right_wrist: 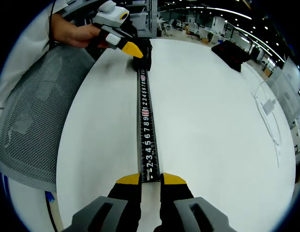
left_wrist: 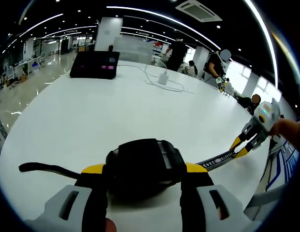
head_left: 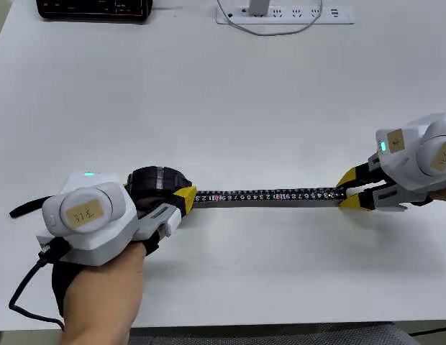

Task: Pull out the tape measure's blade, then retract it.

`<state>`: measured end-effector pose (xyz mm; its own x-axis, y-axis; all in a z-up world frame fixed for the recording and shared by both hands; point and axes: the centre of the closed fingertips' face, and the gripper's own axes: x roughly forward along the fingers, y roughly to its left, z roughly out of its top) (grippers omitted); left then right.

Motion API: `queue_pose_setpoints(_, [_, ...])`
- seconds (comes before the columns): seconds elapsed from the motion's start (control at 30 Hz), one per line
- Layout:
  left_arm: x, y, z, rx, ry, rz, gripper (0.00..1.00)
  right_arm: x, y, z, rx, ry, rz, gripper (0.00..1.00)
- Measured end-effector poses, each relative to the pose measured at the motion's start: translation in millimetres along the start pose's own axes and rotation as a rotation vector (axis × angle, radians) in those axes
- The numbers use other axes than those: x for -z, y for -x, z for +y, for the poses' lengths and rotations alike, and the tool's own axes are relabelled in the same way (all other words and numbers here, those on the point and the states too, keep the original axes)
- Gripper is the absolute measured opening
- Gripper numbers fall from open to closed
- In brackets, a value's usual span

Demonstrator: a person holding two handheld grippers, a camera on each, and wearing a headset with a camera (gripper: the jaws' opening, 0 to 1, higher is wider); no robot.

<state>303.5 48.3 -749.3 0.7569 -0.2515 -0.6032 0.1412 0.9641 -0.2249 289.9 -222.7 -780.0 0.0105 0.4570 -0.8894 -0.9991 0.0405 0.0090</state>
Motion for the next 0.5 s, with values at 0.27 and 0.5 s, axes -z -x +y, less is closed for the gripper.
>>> queue_pose_setpoints(0.27, [-0.3,0.5,-1.2,0.004,0.005,-0.003,0.56,-0.1,0.1,0.1,-0.003,-0.003,-0.001,0.10])
queue_pose_setpoints(0.5, [-0.4,0.9,-1.6,0.008,0.007,-0.006,0.56,-0.5,0.2,-0.6,-0.006,0.004,0.020,0.10])
